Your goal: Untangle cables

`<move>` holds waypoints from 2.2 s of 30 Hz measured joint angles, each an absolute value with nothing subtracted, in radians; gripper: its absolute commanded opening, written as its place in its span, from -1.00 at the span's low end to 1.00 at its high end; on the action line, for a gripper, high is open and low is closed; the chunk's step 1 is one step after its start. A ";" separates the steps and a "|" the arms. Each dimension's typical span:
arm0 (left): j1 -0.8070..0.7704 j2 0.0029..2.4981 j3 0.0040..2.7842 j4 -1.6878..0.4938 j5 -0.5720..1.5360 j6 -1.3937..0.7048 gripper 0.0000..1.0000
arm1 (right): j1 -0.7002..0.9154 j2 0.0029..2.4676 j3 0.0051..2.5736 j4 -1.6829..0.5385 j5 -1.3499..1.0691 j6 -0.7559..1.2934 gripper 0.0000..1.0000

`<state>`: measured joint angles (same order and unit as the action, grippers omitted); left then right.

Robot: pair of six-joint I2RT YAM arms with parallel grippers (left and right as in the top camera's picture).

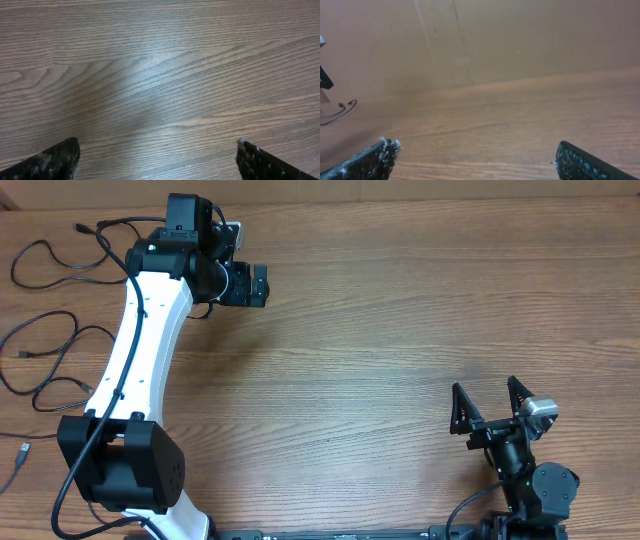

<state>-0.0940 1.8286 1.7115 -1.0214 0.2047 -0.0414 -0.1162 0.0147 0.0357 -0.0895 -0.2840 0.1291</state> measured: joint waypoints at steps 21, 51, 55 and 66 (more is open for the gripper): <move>-0.094 1.829 1.711 -1.022 0.205 -0.041 0.99 | -0.096 0.015 0.019 -0.064 -0.270 0.083 1.00; -0.094 1.829 1.711 -1.021 0.205 -0.042 0.99 | -0.032 0.015 0.019 -0.065 -0.255 -0.001 1.00; -0.094 1.829 1.711 -1.021 0.204 -0.041 0.99 | -0.032 0.015 0.019 -0.065 -0.255 0.000 1.00; -0.094 1.829 1.711 -1.022 0.205 -0.041 0.98 | -0.032 0.015 0.019 -0.065 -0.255 -0.001 1.00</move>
<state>-0.0940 1.8286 1.7115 -1.0218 0.2047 -0.0414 -0.0319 0.0147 0.0185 -0.0654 -0.2546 -0.0010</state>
